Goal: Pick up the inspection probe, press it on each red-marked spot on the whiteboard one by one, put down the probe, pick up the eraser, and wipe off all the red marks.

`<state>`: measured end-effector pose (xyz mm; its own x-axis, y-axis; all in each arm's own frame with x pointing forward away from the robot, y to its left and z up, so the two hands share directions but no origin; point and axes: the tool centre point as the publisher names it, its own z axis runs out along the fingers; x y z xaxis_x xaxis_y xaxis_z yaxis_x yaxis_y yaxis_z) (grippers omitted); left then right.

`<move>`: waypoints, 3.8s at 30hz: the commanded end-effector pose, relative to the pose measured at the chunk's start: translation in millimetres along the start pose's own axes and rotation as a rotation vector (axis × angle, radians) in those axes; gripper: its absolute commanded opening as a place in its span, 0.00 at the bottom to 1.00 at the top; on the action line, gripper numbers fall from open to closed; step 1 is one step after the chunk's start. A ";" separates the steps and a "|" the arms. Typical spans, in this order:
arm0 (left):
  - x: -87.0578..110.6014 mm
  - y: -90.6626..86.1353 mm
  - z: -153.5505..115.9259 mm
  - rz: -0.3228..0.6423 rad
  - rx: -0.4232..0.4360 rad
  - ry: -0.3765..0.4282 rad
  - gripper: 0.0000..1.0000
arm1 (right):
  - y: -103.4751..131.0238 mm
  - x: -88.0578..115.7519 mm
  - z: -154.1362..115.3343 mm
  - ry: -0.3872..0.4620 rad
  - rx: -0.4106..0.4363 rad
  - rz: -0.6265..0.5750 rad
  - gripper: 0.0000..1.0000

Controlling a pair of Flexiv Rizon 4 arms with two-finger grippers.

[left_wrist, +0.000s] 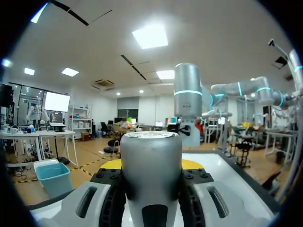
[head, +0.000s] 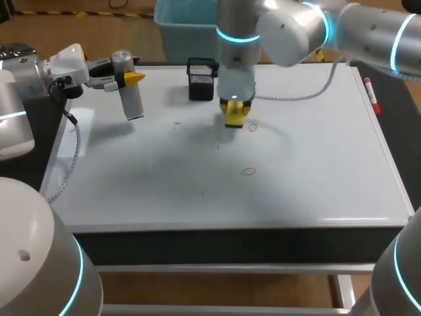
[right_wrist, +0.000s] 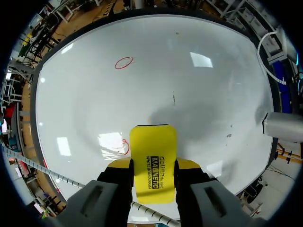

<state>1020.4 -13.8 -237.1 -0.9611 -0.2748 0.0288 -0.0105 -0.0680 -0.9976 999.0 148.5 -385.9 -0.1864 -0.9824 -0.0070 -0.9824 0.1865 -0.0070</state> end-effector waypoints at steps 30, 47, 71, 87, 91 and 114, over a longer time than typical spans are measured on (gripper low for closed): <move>-0.7 -1.1 0.0 -0.001 0.000 0.003 0.00 | -112.9 183.4 -15.8 0.009 -0.041 0.422 0.00; -0.7 -1.1 0.0 -0.001 0.000 0.003 0.00 | -124.5 211.3 -8.1 0.023 -0.045 0.485 0.00; 9.0 -21.6 50.2 0.043 -0.039 0.143 0.00 | -124.5 211.3 -8.1 0.023 -0.045 0.485 0.00; 42.5 -20.6 158.0 0.036 0.007 0.286 0.00 | -124.5 211.3 -8.1 0.023 -0.045 0.485 0.00; 47.7 -12.2 183.9 -0.001 -0.009 0.303 0.00 | -124.5 211.3 -8.1 0.023 -0.045 0.485 0.00; 101.5 7.8 252.1 -0.010 -0.028 0.276 0.00 | -124.5 211.3 -8.1 0.023 -0.045 0.485 0.00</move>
<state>995.0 -278.6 -224.2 -0.9994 0.0071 0.0335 -0.0337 -0.0277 -0.9990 1081.3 -81.9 -379.2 -0.6232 -0.7818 0.0202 -0.7810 0.6235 0.0357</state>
